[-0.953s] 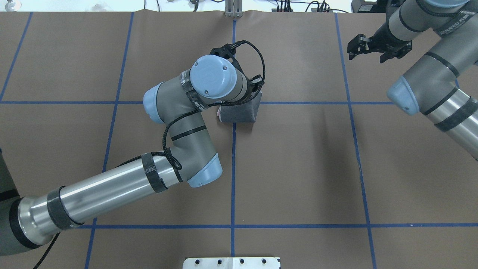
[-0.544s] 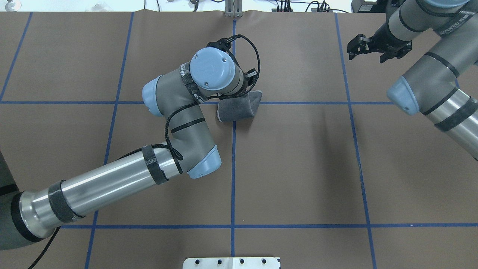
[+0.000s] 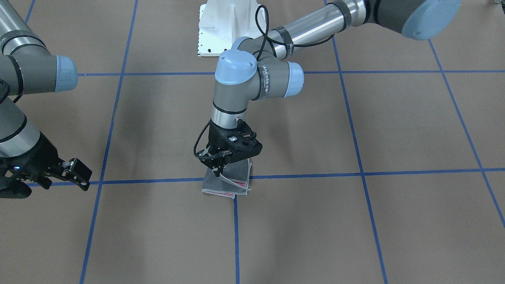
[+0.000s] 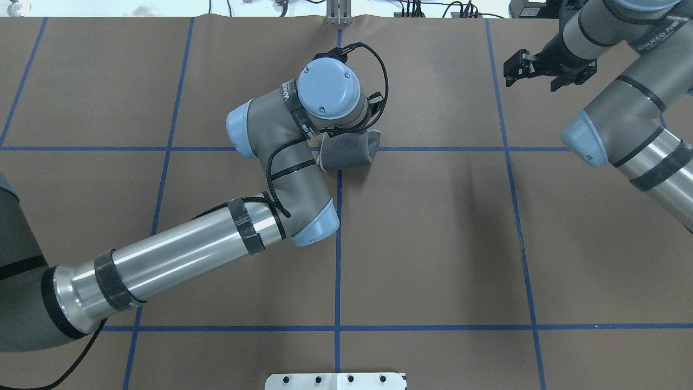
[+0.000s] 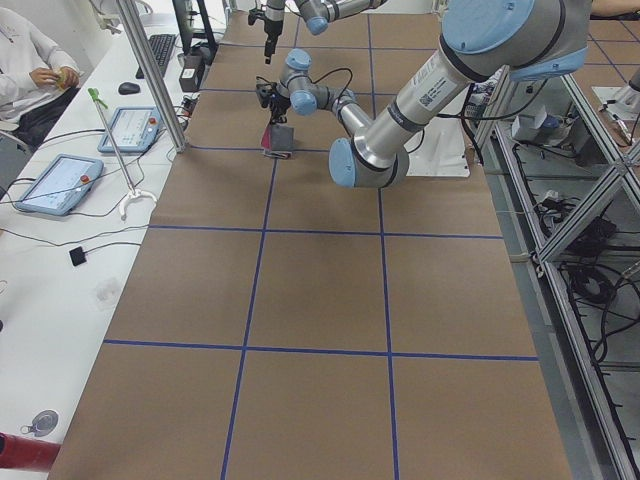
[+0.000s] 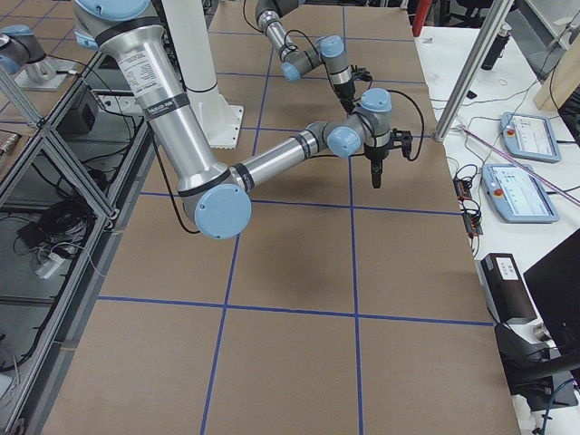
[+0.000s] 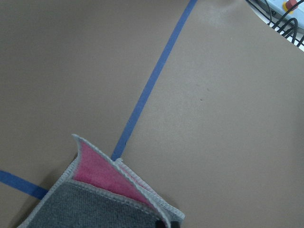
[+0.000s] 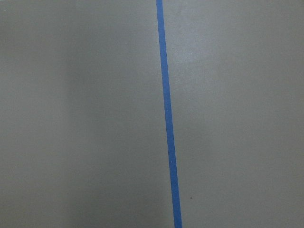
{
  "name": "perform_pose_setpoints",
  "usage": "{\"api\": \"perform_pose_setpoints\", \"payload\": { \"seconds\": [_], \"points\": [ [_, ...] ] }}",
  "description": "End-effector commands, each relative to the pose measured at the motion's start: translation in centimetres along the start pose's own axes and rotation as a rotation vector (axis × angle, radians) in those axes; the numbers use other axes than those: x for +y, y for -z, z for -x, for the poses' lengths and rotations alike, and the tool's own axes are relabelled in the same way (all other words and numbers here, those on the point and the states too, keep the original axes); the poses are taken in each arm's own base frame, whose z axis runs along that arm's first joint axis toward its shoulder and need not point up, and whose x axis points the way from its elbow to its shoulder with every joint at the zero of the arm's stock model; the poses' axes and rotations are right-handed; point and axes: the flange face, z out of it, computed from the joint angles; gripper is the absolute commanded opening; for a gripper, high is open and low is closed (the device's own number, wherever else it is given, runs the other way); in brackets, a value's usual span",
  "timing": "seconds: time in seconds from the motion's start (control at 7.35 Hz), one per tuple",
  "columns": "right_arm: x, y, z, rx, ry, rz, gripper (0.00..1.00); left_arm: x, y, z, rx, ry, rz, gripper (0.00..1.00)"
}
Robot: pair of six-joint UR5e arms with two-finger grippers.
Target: Fold towel twice with both arms
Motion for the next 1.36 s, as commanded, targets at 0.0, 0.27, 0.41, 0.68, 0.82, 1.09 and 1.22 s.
{"api": "perform_pose_setpoints", "payload": {
  "seconds": [0.0, 0.27, 0.41, 0.68, 0.82, 1.09, 1.22],
  "points": [
    [-0.03, 0.06, -0.01, -0.001, 0.001, -0.001, 1.0, 0.2, -0.68, -0.49, -0.013, 0.0, 0.0, 0.0],
    [-0.04, 0.0, -0.06, 0.0, 0.001, 0.0, 1.0, -0.18, -0.71, -0.55, -0.018, 0.003, -0.004, 0.0],
    [0.04, -0.11, -0.09, 0.002, 0.003, 0.001, 1.0, -0.35, -0.78, -0.42, -0.022, 0.004, -0.008, 0.0],
    [0.04, -0.11, -0.09, 0.002, 0.005, 0.001, 1.0, -0.5, -1.04, -0.38, -0.022, 0.006, -0.031, 0.33],
    [-0.05, 0.0, -0.07, 0.001, 0.004, -0.001, 1.0, -0.61, -1.08, -0.38, -0.019, 0.026, -0.042, 0.54],
    [0.04, -0.11, -0.09, 0.002, 0.005, 0.001, 1.0, -0.61, -1.02, -0.44, -0.012, 0.05, -0.043, 0.88],
    [0.01, -0.06, -0.01, 0.001, 0.005, 0.0, 1.0, -0.68, -0.83, -0.69, -0.006, 0.051, -0.042, 0.99]
  ]
}}
